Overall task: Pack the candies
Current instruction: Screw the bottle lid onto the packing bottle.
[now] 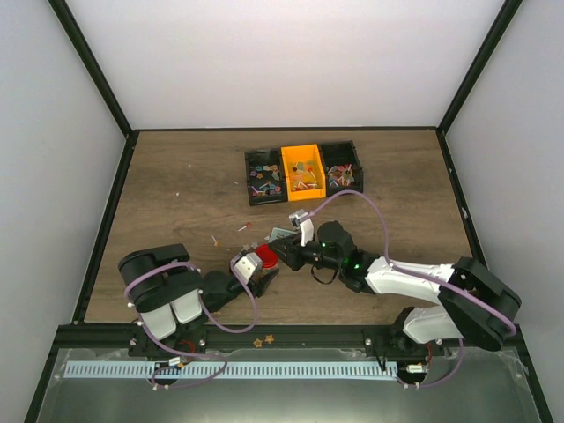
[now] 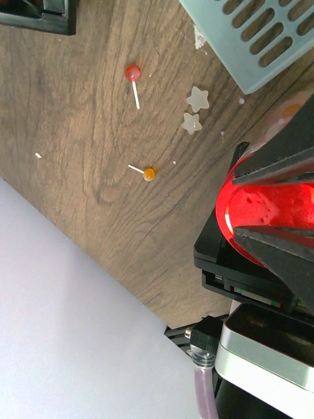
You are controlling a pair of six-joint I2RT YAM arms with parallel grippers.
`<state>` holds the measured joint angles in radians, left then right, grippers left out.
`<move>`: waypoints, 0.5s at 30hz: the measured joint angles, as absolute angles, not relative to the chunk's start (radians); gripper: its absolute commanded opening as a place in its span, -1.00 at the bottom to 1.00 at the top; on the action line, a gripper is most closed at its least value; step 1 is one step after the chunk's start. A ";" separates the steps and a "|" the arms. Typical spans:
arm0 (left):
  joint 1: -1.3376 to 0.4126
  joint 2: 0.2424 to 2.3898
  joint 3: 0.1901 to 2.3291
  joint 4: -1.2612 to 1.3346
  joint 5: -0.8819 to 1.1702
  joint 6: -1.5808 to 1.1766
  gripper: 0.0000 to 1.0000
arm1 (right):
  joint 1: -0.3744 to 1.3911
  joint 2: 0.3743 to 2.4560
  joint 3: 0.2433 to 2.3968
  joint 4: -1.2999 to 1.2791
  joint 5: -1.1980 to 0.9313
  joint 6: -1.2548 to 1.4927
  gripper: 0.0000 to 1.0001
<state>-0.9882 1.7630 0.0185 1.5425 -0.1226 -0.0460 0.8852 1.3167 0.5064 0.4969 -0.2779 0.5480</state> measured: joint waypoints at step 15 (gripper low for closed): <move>-0.988 1.765 0.019 1.543 -0.123 -0.046 0.39 | 0.894 1.385 0.577 0.442 -0.350 0.544 -0.97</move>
<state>-0.9882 1.7653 0.0185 1.5433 -0.1226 -0.0463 0.8936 1.3853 0.5774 0.4423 -0.3496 0.5442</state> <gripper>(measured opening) 0.694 0.018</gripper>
